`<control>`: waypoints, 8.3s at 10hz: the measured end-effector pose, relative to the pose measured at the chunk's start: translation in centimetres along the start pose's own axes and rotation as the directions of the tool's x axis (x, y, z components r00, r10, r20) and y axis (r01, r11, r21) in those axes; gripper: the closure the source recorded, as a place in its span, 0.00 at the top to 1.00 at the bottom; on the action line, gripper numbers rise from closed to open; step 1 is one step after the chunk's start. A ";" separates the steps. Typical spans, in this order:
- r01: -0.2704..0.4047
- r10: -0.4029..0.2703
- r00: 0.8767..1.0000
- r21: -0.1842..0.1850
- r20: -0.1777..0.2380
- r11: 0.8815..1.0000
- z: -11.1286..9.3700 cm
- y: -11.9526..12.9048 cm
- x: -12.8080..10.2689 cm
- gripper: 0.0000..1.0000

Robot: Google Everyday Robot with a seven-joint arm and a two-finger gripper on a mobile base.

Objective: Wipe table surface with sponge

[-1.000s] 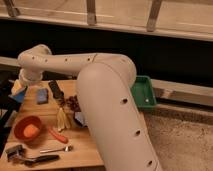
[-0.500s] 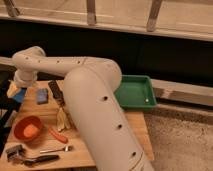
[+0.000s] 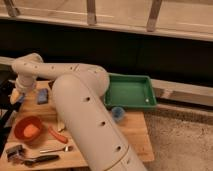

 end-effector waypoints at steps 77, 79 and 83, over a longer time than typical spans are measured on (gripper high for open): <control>-0.335 0.326 0.942 0.146 0.085 0.931 -0.6 -13.0 4.1 0.00; -0.314 0.304 0.948 0.119 0.096 0.942 -0.1 -12.3 2.7 0.00; -0.266 0.263 0.963 0.049 0.063 0.963 1.5 -6.5 3.4 0.00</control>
